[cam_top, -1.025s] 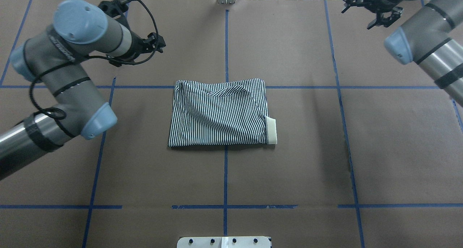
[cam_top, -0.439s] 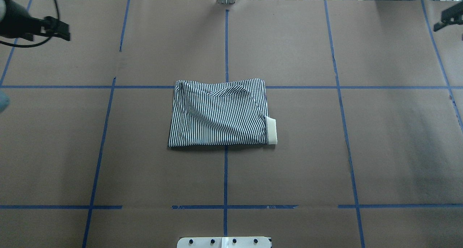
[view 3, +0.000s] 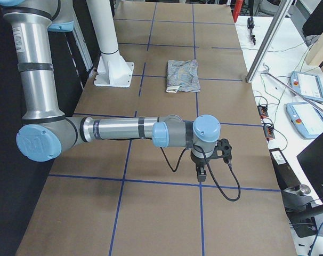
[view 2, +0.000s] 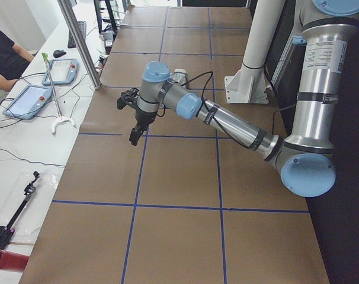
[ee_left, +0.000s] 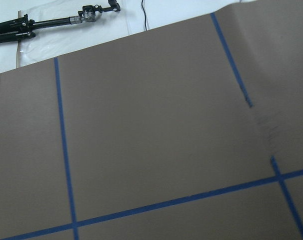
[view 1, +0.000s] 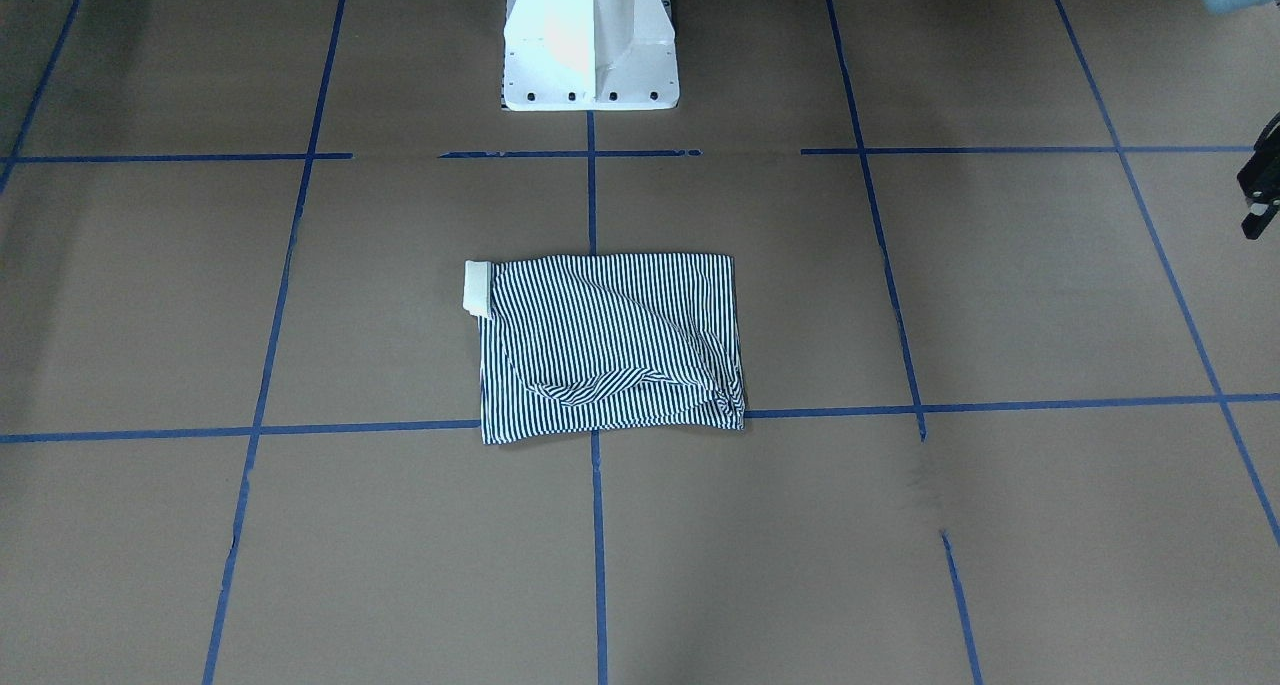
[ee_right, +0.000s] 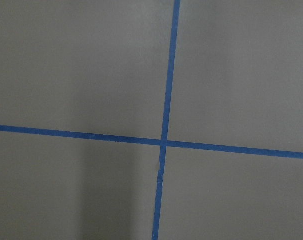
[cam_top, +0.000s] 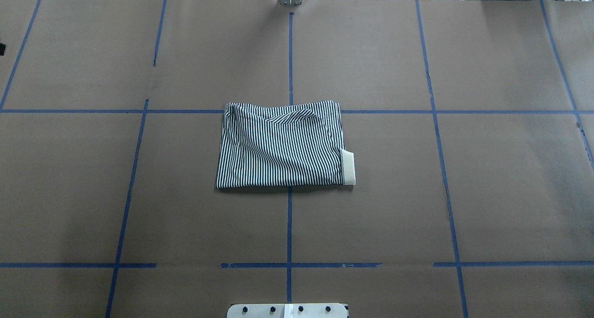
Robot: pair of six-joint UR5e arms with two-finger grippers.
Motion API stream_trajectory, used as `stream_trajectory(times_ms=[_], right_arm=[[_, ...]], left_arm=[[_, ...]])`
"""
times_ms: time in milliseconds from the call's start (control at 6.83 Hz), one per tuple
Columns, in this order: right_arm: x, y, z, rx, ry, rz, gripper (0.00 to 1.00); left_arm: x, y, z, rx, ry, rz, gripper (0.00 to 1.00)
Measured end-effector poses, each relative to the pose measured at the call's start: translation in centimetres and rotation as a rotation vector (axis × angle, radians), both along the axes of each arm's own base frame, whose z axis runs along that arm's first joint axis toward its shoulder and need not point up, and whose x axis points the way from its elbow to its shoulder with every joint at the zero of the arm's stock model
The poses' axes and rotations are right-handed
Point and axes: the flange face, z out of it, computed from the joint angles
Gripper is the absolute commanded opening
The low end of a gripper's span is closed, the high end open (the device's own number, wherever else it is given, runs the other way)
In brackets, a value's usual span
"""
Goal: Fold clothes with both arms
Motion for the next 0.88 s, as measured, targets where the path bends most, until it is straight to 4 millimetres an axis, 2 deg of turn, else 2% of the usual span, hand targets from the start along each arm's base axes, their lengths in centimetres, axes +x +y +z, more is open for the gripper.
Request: stream_trajectory(times_ms=[146,293,439,586,878], right_arm=[[0.7,1.9,-2.1,-0.033,0.003,-0.024,1.0],[0.8,3.3,-3.1,-0.05,0.0,-0.03,1.0],[0.3,3.7,-3.2,-0.046,0.001,-0.037,1.0],[-0.1,3.3,-2.4,-0.027,0.006,-0.045,1.0],[-0.3,2.9,1.9,-0.006,0.007,-0.047,1.0]], left_arm=[[-1.3,1.7,3.0,-0.013,0.003,0.06,1.0],[-1.7,2.8,5.3,-0.042,0.022,0.088,1.0],[-1.8,2.7,7.7,-0.074,0.03,0.097,1.0],[-1.8,2.4,10.3,-0.106,0.03,0.101,1.0],[-2.9,3.0,14.6,-0.156,0.022,0.105,1.0]])
